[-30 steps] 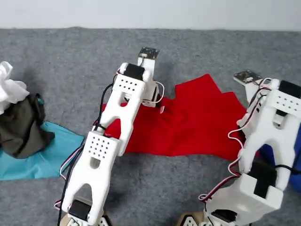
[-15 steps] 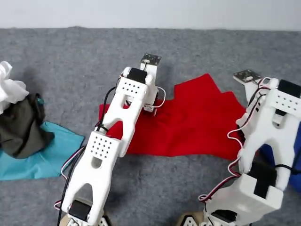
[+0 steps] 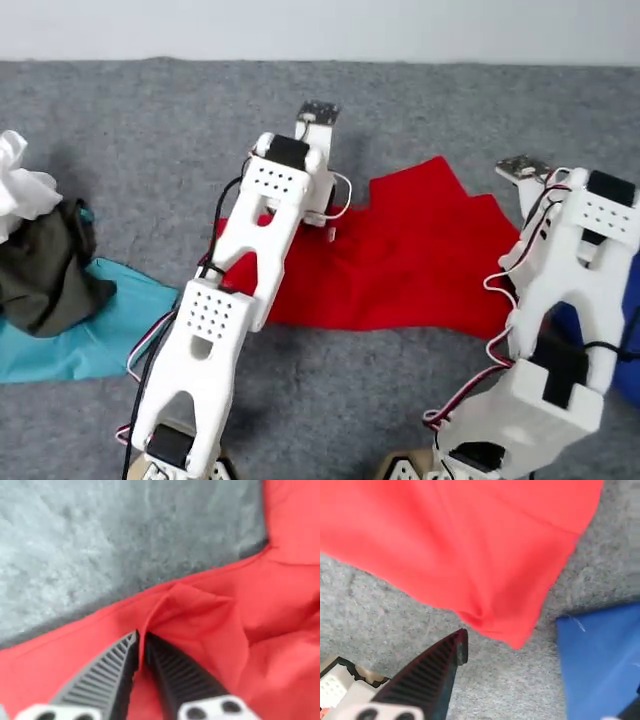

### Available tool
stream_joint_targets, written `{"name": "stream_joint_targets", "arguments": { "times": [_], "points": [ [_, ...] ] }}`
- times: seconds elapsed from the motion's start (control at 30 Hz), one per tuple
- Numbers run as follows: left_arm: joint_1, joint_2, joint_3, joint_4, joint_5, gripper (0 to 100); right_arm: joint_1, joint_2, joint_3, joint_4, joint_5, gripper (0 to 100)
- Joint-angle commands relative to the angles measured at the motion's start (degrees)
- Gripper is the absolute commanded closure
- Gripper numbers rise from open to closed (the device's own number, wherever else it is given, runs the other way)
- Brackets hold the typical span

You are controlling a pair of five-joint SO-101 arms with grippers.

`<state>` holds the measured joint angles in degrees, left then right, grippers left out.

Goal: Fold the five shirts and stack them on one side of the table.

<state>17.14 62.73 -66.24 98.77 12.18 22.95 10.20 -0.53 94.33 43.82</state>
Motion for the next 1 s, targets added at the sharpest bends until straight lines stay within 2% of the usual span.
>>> {"name": "stream_joint_targets", "arguments": {
  "times": [0.0,0.33,0.57,0.8,0.97],
  "points": [
    [-1.05,-10.20,4.70,1.93,-0.26,99,-0.57,-0.04,-1.05,-0.40,-0.53,50.1],
    [-2.11,-23.12,26.15,1.93,-0.53,99,-3.12,0.40,-1.23,-0.92,-0.62,50.1],
    [-2.46,-24.09,29.14,-0.88,-3.34,98,-6.55,-0.04,-1.23,-0.31,-0.53,50.0],
    [-7.65,-24.26,29.14,-4.04,8.35,80,-6.64,-0.04,-1.14,-0.31,-0.09,49.9],
    [-15.03,-24.18,27.82,-4.13,9.14,79,-6.90,0.04,-1.14,-0.31,-0.09,49.9]
  ]
}}
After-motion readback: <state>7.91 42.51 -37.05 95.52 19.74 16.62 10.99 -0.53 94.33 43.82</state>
